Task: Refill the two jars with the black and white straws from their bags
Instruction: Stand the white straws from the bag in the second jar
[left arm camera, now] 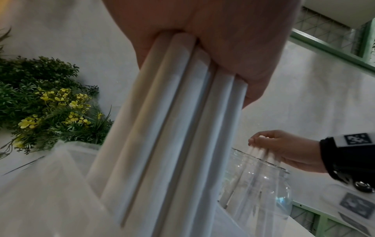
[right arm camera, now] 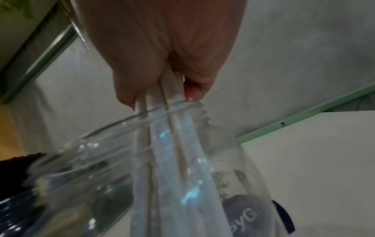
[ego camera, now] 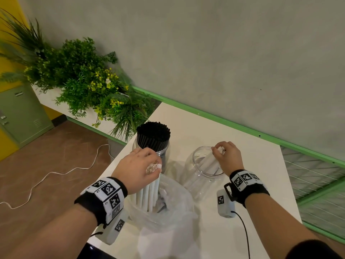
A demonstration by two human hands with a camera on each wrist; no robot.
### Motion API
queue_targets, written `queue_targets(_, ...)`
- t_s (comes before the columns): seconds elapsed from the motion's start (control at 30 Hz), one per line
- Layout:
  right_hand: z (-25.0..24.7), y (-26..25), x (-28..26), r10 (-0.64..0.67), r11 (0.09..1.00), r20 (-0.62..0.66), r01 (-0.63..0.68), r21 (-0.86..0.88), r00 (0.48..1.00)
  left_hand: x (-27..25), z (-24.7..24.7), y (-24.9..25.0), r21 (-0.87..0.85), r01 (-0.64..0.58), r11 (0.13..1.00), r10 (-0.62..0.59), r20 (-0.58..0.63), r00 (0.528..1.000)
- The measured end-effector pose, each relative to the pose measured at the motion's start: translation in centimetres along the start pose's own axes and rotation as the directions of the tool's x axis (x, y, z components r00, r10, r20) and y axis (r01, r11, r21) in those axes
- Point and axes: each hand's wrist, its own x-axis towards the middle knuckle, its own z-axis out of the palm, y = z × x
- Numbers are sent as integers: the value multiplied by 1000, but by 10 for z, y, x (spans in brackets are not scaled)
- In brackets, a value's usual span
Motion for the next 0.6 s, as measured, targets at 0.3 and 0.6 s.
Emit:
queue_targets(0.3, -5, 5, -17, 25, 1000, 56, -26, 17, 998, 0, 1, -1, 12, 0, 1000, 0, 6, 1000)
queue_targets(0.6, -10, 4, -5, -95, 995, -50, 96, 8, 994, 2, 3, 4, 6, -21, 1000, 21, 12, 1000)
